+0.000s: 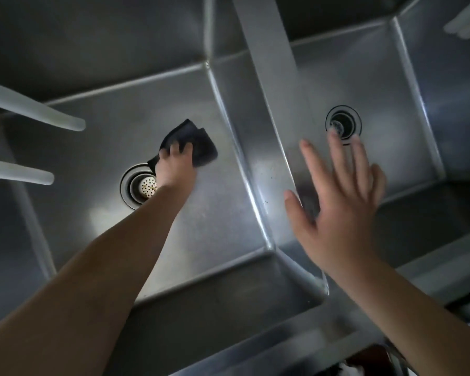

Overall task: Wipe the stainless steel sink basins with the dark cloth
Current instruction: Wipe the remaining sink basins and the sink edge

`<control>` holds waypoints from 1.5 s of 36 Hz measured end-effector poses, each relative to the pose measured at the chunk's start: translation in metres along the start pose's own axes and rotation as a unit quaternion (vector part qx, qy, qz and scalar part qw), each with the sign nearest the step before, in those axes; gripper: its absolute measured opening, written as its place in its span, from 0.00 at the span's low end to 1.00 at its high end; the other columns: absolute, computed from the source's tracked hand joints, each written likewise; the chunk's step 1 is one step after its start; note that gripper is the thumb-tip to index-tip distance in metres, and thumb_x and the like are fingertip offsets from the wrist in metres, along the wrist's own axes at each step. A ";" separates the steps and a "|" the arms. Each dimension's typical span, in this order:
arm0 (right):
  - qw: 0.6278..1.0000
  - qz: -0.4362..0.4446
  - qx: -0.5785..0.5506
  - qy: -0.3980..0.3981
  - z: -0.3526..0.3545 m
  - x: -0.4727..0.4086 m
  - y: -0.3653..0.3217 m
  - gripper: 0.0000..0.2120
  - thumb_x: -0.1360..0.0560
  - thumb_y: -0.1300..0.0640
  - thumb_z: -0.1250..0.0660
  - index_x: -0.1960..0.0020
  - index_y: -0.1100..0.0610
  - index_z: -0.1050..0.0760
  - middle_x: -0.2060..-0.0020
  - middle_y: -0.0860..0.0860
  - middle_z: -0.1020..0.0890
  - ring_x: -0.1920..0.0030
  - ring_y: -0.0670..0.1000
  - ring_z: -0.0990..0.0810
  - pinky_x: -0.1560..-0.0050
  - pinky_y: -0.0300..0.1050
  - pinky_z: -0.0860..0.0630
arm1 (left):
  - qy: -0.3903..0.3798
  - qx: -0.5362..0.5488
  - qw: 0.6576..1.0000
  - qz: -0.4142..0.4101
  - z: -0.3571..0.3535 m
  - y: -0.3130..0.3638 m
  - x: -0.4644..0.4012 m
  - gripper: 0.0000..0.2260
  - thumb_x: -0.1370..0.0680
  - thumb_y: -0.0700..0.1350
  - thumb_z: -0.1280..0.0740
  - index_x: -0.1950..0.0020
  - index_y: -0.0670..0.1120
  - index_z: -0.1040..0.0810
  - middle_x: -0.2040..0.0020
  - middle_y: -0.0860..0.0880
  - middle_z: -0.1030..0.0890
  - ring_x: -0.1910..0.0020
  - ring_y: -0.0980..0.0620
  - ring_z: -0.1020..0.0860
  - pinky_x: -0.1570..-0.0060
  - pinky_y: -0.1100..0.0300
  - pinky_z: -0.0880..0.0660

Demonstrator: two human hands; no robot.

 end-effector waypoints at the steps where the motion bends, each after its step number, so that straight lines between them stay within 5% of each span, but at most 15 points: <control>1: 0.999 -0.020 0.019 -0.016 -0.006 -0.001 0.010 0.31 0.23 0.43 0.39 0.22 0.48 0.39 0.21 0.52 0.42 0.21 0.58 0.46 0.29 0.70 0.45 | 0.002 0.015 1.000 0.012 0.002 0.001 -0.001 0.27 0.21 0.44 0.36 0.22 0.48 0.39 0.25 0.40 0.36 0.33 0.33 0.33 0.43 0.44 0.27; 7: 0.996 -0.045 0.039 -0.063 -0.035 0.001 0.023 0.34 0.23 0.39 0.44 0.20 0.46 0.47 0.20 0.52 0.44 0.21 0.56 0.45 0.27 0.68 0.46 | 0.000 0.220 0.973 0.072 0.004 0.043 -0.001 0.26 0.19 0.44 0.42 0.21 0.56 0.39 0.34 0.39 0.23 0.39 0.35 0.24 0.43 0.50 0.28; 13: 0.997 -0.040 0.040 -0.045 -0.036 0.000 0.027 0.33 0.21 0.37 0.48 0.20 0.46 0.47 0.20 0.52 0.43 0.21 0.57 0.44 0.28 0.66 0.44 | -0.063 0.516 0.843 0.140 -0.020 0.094 0.015 0.29 0.22 0.38 0.45 0.25 0.61 0.33 0.36 0.51 0.21 0.41 0.45 0.22 0.43 0.56 0.27; 19: 0.998 -0.027 0.032 -0.037 -0.038 0.001 0.027 0.31 0.20 0.39 0.49 0.20 0.48 0.46 0.21 0.52 0.41 0.23 0.56 0.40 0.28 0.64 0.42 | -0.072 0.604 0.770 0.190 -0.017 0.096 0.035 0.34 0.25 0.29 0.46 0.26 0.56 0.30 0.35 0.51 0.21 0.38 0.47 0.23 0.33 0.50 0.27; 27: 0.999 -0.021 0.022 -0.039 -0.043 0.001 0.029 0.31 0.21 0.41 0.46 0.20 0.48 0.46 0.21 0.52 0.42 0.24 0.57 0.38 0.28 0.64 0.43 | -0.046 0.680 0.722 0.114 0.039 0.113 0.094 0.34 0.30 0.23 0.45 0.27 0.45 0.28 0.35 0.45 0.20 0.34 0.46 0.23 0.30 0.45 0.29; 36: 0.997 -0.031 0.007 -0.072 -0.044 -0.001 0.028 0.29 0.19 0.41 0.51 0.20 0.47 0.48 0.20 0.52 0.43 0.23 0.58 0.40 0.28 0.64 0.43 | -0.101 0.676 0.728 0.055 0.063 0.122 0.155 0.32 0.27 0.21 0.46 0.25 0.39 0.32 0.32 0.37 0.24 0.37 0.47 0.24 0.31 0.47 0.32; 44: 0.994 -0.050 0.002 -0.093 -0.043 -0.002 0.027 0.33 0.22 0.36 0.48 0.20 0.47 0.46 0.20 0.51 0.44 0.22 0.57 0.43 0.28 0.64 0.43 | -0.131 0.688 0.710 0.066 0.069 0.127 0.189 0.32 0.27 0.19 0.47 0.25 0.37 0.32 0.31 0.36 0.25 0.30 0.40 0.28 0.29 0.39 0.33; 54: 0.995 -0.035 -0.040 -0.089 -0.037 0.001 0.024 0.31 0.21 0.36 0.53 0.21 0.47 0.42 0.20 0.52 0.43 0.22 0.58 0.44 0.27 0.62 0.45 | -0.133 0.670 0.728 0.062 0.100 0.133 0.221 0.32 0.26 0.21 0.45 0.25 0.42 0.31 0.34 0.36 0.23 0.42 0.48 0.23 0.34 0.48 0.28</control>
Point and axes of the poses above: each hand's wrist, its own x-axis away from the middle knuckle, its own z-axis out of the back of the hand, y = z × x, the point moved 9 cm from there along -x, towards the middle knuckle
